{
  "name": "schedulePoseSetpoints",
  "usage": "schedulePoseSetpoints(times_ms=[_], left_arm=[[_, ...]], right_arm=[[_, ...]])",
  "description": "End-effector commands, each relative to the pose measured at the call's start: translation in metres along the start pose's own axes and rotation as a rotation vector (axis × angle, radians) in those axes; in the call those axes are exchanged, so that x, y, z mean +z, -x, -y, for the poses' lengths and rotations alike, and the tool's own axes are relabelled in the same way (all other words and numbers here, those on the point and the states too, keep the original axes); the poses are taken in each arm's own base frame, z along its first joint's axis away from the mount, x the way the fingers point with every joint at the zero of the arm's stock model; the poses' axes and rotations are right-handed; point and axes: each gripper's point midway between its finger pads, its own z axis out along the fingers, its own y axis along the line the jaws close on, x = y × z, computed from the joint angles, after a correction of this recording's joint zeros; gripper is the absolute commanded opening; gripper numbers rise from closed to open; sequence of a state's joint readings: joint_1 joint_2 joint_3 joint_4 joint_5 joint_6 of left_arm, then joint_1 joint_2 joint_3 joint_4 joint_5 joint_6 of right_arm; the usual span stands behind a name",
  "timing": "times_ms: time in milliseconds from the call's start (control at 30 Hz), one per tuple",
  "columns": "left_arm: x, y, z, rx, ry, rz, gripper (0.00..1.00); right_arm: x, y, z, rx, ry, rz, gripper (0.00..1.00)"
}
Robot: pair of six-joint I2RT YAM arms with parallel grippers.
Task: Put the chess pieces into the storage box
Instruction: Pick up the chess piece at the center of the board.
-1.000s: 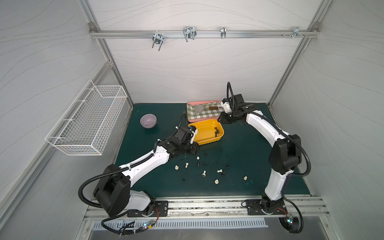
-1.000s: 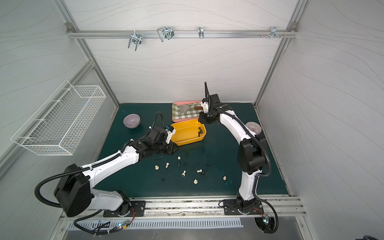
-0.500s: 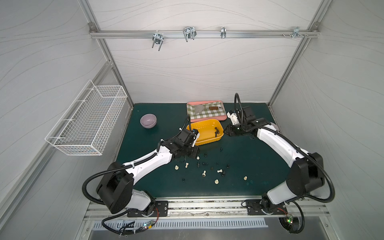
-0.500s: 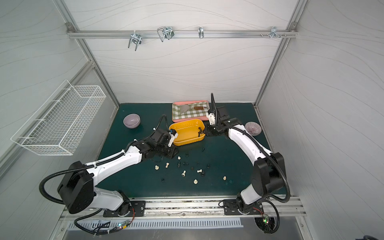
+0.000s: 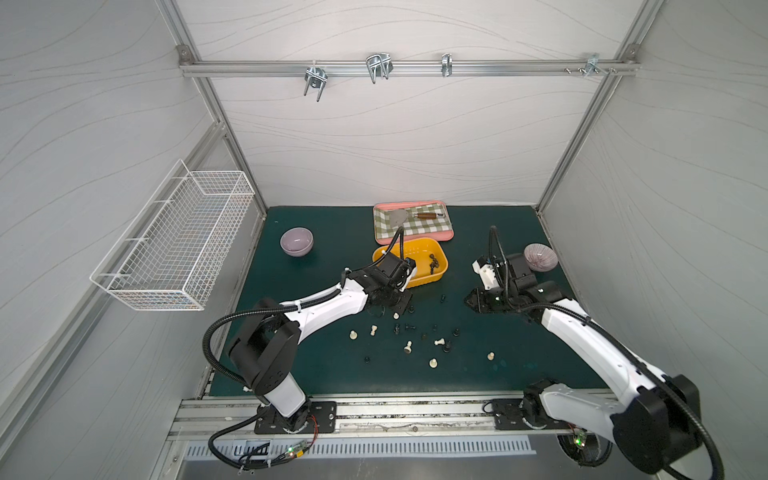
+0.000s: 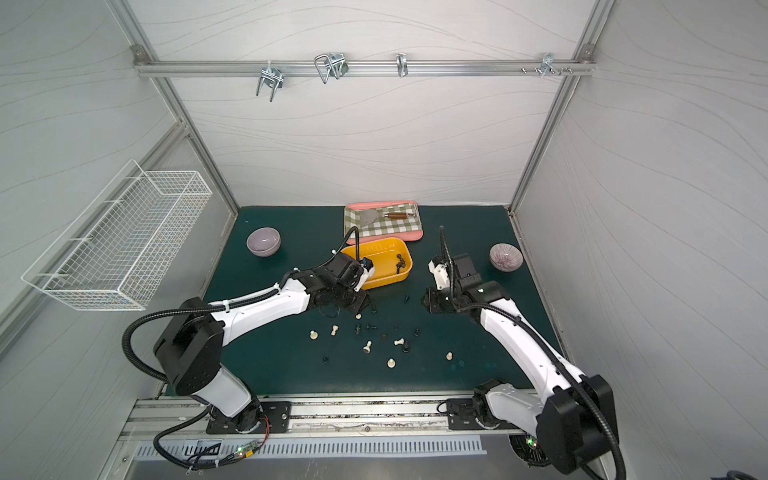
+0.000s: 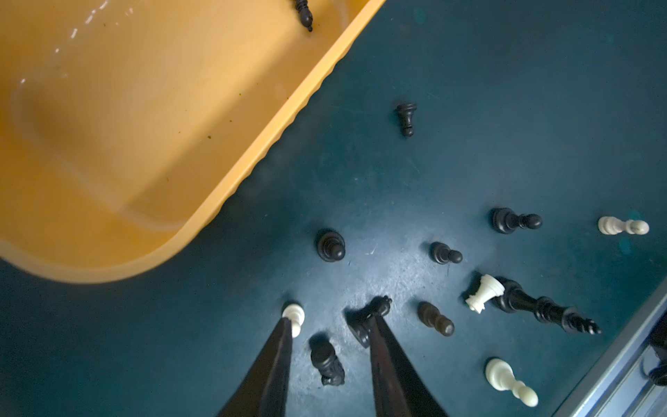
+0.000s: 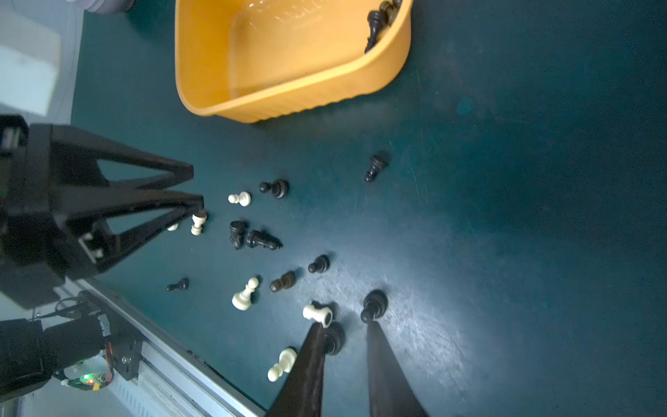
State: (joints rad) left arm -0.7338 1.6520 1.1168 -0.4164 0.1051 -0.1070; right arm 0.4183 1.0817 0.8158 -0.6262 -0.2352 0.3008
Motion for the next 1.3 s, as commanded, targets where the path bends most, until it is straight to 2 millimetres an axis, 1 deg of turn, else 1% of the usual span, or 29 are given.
schedulePoseSetpoints(times_ms=[0, 133, 267, 433, 767, 967, 1267], left_arm=[[0.004, 0.014, 0.006, 0.065, -0.002, 0.005, 0.38], [0.012, 0.015, 0.009, 0.076, -0.013, -0.014, 0.38], [0.019, 0.016, 0.009, 0.089, -0.009, -0.029, 0.38], [0.029, 0.017, 0.010, 0.114, -0.010, -0.061, 0.38], [0.044, 0.016, 0.013, 0.157, -0.006, -0.099, 0.38], [0.051, 0.006, 0.011, 0.180, 0.013, -0.138, 0.37], [0.060, 0.001, 0.011, 0.181, 0.016, -0.155, 0.36]], right_arm=[[-0.006, -0.018, 0.008, 0.064, -0.030, -0.004, 0.24], [-0.008, -0.031, 0.014, 0.102, -0.046, -0.004, 0.24], [-0.006, -0.044, 0.020, 0.134, -0.059, -0.013, 0.24], [-0.005, -0.055, 0.026, 0.146, -0.077, -0.028, 0.24], [-0.006, -0.056, 0.026, 0.151, -0.075, -0.024, 0.24], [-0.005, -0.054, 0.025, 0.155, -0.073, -0.020, 0.24], [-0.004, -0.054, 0.025, 0.159, -0.067, -0.021, 0.24]])
